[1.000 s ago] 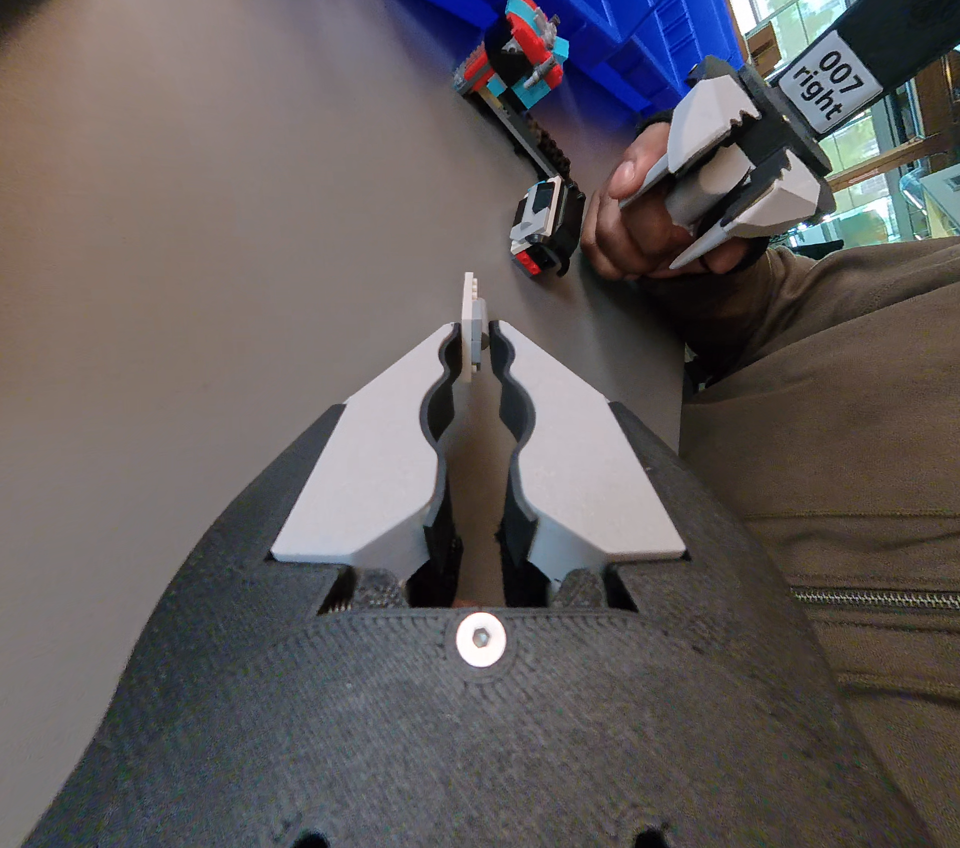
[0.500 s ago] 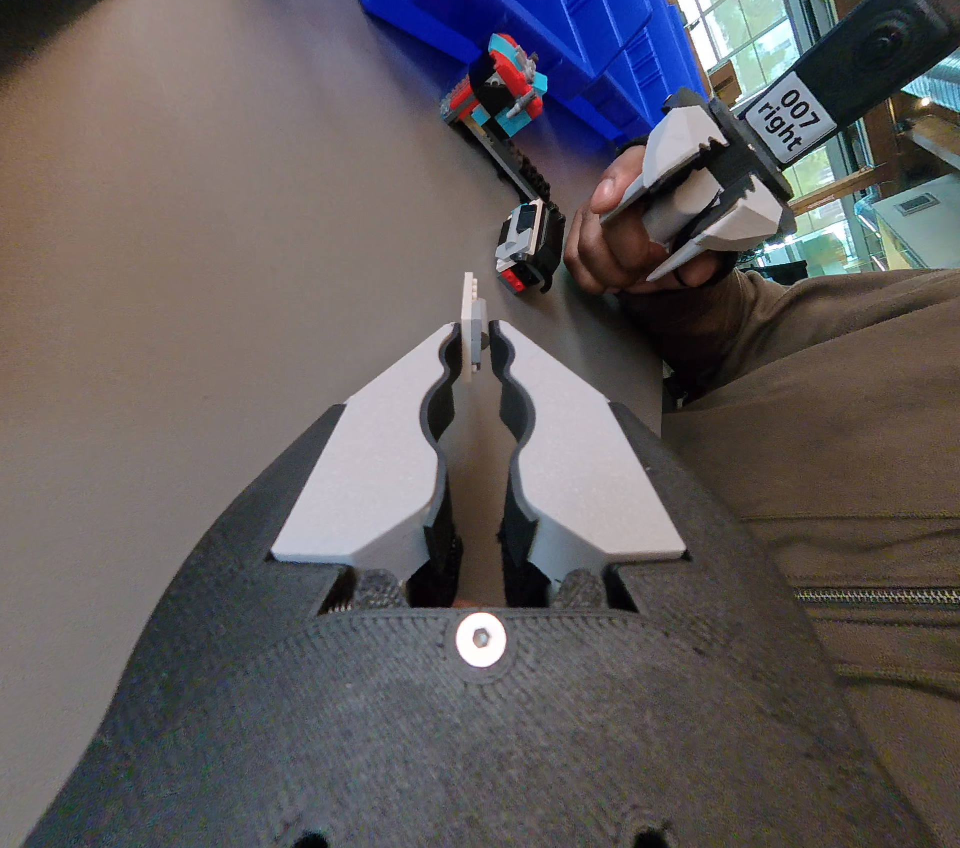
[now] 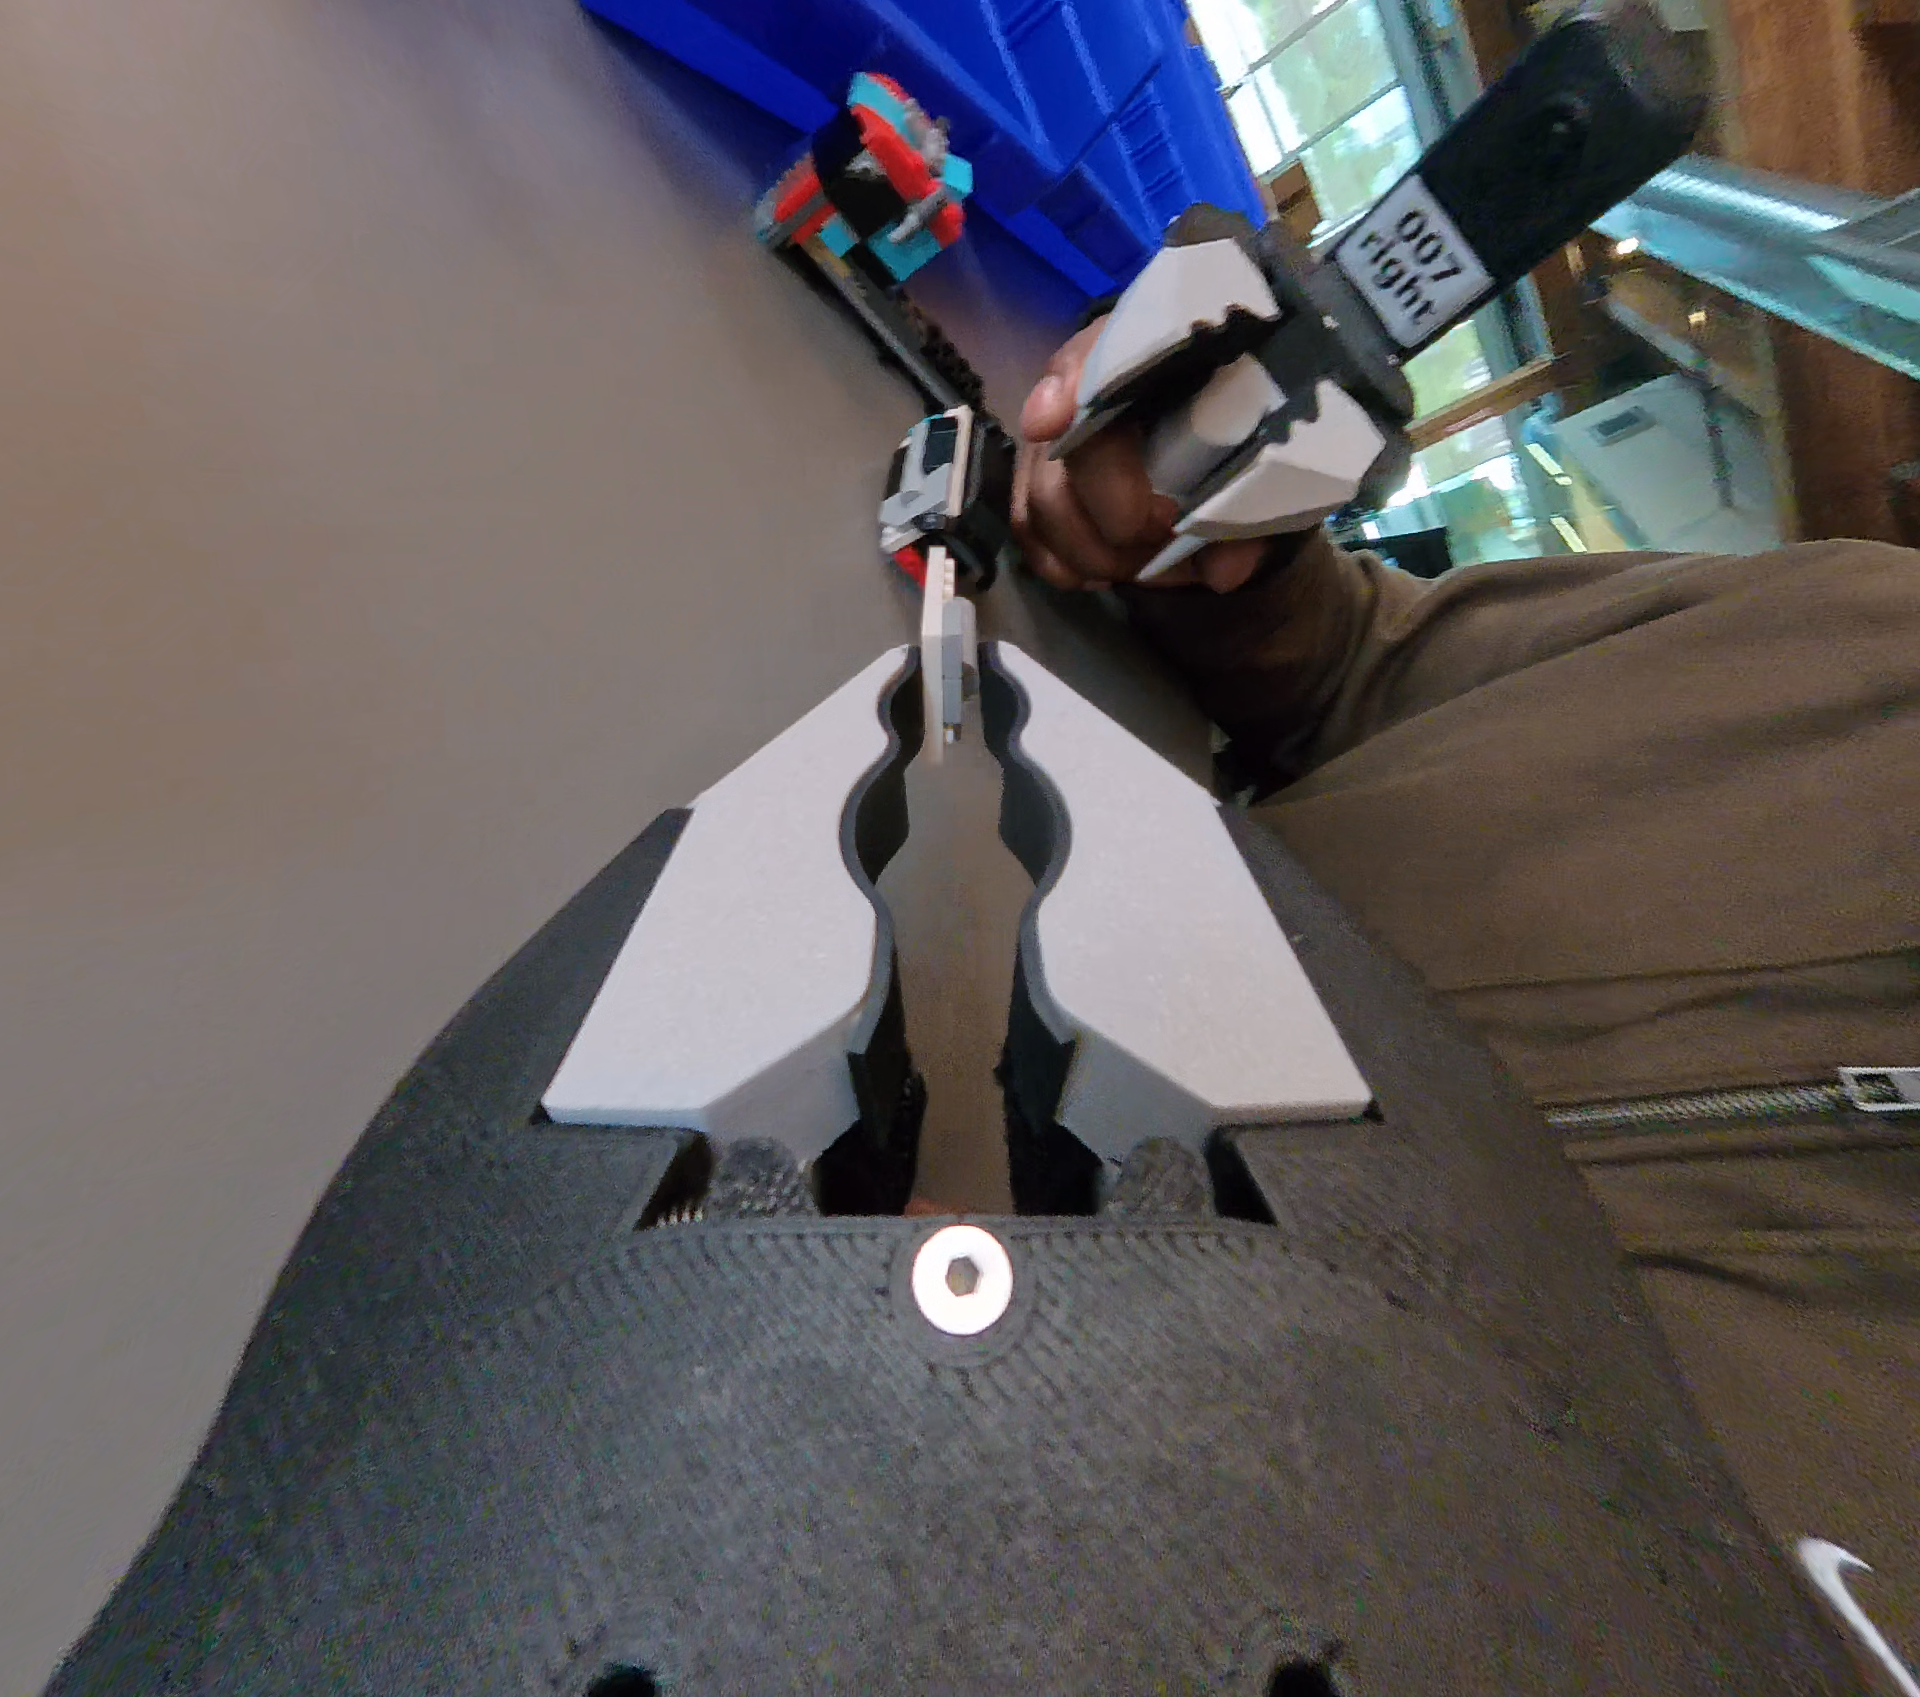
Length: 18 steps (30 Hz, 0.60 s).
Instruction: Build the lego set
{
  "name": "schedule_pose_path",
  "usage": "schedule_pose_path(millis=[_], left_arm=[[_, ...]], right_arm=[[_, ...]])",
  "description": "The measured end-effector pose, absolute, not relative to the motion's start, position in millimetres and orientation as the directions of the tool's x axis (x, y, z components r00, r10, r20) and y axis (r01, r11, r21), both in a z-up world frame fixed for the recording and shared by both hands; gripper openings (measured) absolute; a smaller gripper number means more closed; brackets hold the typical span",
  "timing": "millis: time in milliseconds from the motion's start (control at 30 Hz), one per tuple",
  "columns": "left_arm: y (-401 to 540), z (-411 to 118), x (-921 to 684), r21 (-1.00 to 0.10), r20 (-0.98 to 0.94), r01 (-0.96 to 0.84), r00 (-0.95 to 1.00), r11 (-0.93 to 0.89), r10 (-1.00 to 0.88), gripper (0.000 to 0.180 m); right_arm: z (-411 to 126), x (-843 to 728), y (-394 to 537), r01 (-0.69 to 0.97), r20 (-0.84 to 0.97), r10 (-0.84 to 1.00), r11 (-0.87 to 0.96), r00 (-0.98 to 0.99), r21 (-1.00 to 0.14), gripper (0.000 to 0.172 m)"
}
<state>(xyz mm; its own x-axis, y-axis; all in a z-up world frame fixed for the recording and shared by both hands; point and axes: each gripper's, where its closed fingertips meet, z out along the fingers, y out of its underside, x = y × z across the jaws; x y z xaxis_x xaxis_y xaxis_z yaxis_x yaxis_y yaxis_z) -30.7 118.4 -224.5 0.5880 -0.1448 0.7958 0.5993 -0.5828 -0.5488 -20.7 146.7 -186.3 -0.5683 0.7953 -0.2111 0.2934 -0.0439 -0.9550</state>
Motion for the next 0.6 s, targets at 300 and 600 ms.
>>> schedule_pose_path(millis=[300, 600], left_arm=[[124.0, -213.0, -17.7, -0.465, 0.876, 0.685, 0.449, -0.562, -0.177, 0.010], [123.9, -217.8, -13.7, -0.478, 0.863, 0.667, 0.479, -0.571, -0.162, 0.011]], right_arm=[[-188.4, -18.0, 143.6, 0.281, -0.148, 0.802, 0.025, -0.579, -0.960, 0.031], [-191.3, -19.9, 146.8, 0.306, -0.189, 0.797, -0.005, -0.574, -0.952, 0.031]])
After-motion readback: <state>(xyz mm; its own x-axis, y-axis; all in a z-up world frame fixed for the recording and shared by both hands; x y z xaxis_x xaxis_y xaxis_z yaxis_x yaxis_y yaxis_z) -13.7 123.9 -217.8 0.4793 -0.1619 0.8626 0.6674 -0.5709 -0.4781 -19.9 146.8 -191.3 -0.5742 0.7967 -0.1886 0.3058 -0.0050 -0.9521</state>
